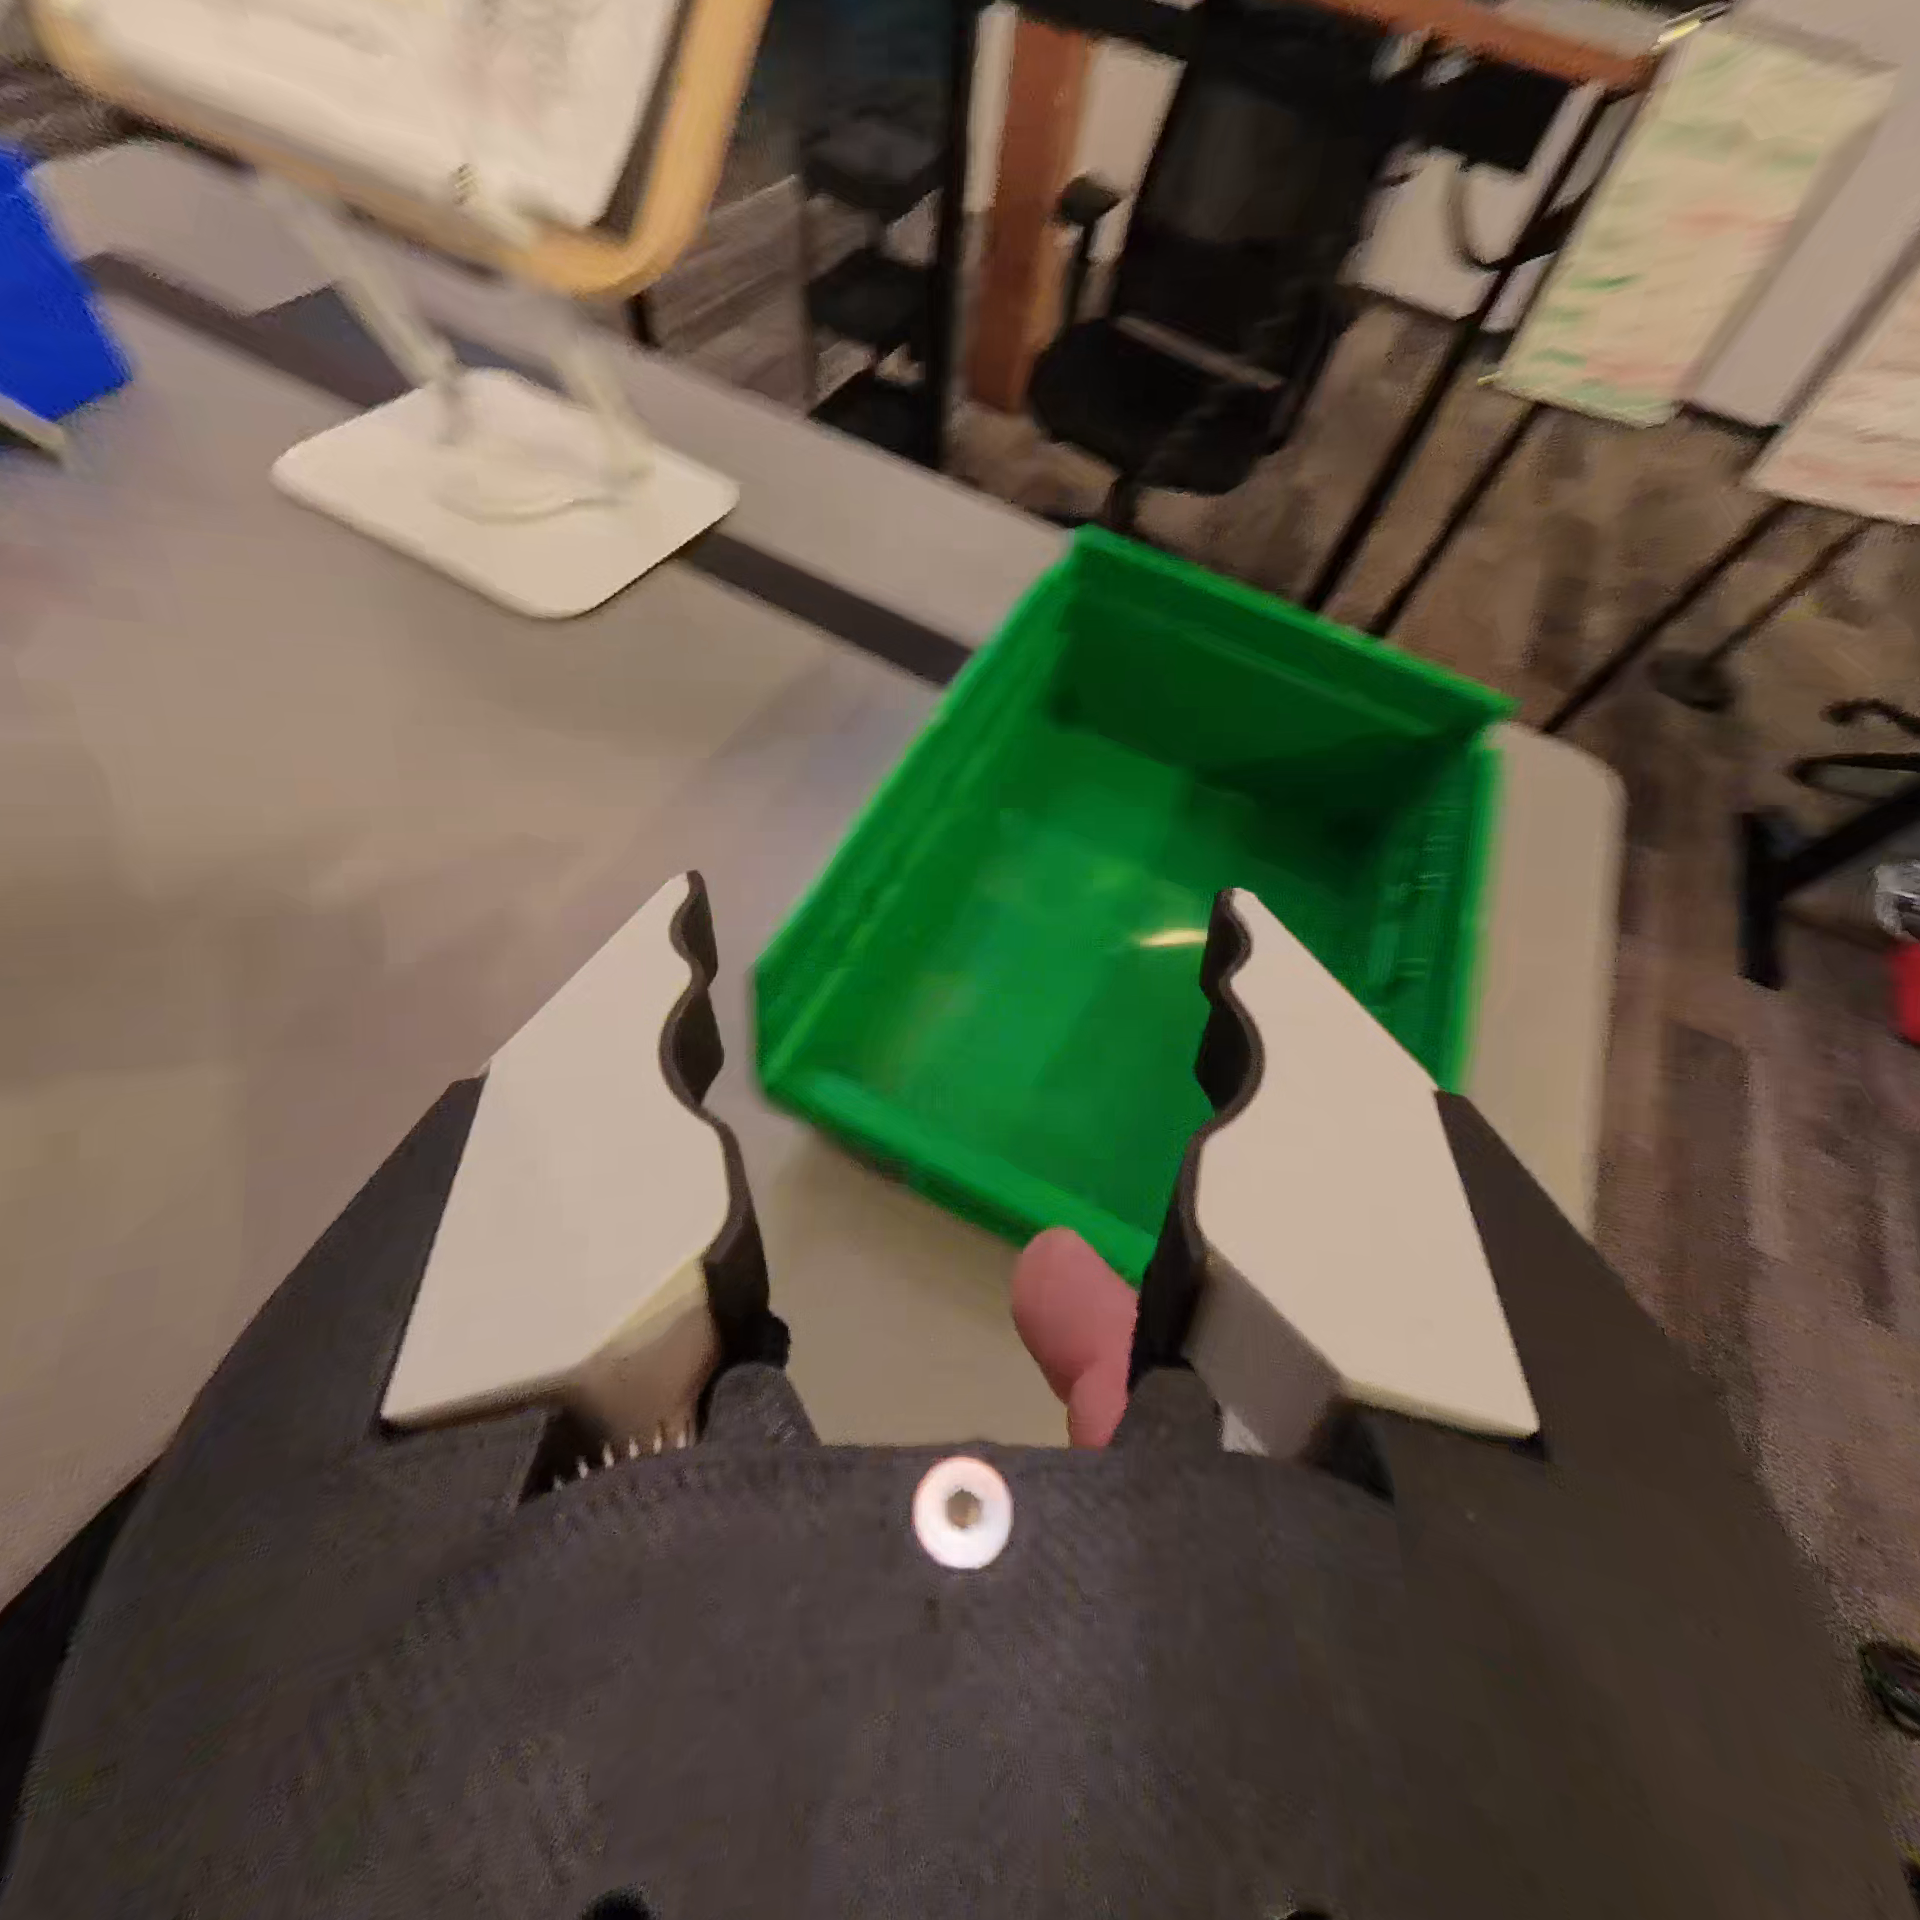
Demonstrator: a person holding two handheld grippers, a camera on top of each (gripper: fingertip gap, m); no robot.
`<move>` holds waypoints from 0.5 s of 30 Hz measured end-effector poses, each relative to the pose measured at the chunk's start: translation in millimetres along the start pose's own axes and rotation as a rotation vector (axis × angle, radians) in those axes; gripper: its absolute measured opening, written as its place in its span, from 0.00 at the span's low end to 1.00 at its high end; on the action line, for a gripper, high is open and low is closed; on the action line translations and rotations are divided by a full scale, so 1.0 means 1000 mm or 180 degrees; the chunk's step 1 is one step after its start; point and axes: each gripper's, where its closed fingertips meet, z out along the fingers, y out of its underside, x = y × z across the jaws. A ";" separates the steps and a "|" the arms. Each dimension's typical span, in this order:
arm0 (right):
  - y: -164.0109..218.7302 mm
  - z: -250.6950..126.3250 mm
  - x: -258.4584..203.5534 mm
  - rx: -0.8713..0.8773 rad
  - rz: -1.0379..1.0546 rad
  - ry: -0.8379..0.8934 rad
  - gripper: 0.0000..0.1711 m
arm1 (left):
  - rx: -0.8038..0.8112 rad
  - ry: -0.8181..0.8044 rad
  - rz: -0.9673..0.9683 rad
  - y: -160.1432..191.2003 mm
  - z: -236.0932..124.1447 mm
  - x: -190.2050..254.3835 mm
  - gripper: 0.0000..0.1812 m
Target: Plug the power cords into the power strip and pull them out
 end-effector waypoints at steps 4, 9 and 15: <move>0.029 0.023 -0.093 -0.0218 -0.0153 -0.0553 0.60 | -0.0200 -0.0307 0.0041 0.030 -0.080 -0.021 0.44; 0.055 0.054 -0.166 -0.0255 -0.0251 -0.0952 0.63 | -0.0617 -0.0679 0.0501 0.087 -0.146 -0.043 0.41; 0.105 0.071 -0.170 -0.0365 -0.0526 -0.0555 0.67 | -0.0778 -0.0224 0.0774 0.130 -0.166 -0.039 0.39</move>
